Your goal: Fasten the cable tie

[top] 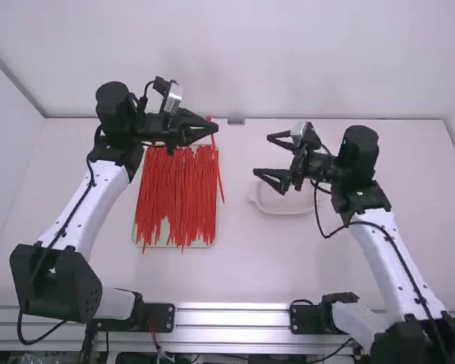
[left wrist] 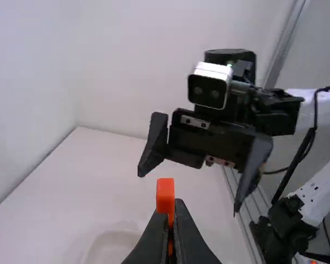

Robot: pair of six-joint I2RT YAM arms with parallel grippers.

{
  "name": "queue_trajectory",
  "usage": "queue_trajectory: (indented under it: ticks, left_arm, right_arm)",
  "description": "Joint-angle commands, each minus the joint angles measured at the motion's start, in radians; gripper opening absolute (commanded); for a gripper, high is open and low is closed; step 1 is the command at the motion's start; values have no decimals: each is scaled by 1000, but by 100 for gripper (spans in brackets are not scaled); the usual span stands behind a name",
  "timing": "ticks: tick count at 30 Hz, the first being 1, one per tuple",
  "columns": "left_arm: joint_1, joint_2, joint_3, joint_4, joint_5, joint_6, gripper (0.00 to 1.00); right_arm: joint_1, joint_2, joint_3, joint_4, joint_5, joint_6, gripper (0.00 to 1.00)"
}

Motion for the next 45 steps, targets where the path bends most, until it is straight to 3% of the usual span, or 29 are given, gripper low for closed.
queue_trajectory:
  ticks: [1,6,24,38,45]
  left_arm:
    - [-7,-11,-5,8,18,13,1]
    - [-33,-11,-5,18,14,16,1]
    - [-42,-11,-5,55,2,-11,1]
    - [-84,-11,-5,487,-58,-443,1]
    - [-83,-11,-5,523,-143,-584,1]
  right_arm:
    - [-30,57,-6,35,-209,9,99]
    - [-42,122,-5,121,-296,27,98]
    - [-5,132,-5,370,-260,248,99]
    - [132,133,-5,378,-128,272,98]
    - [171,132,-5,377,-118,272,99]
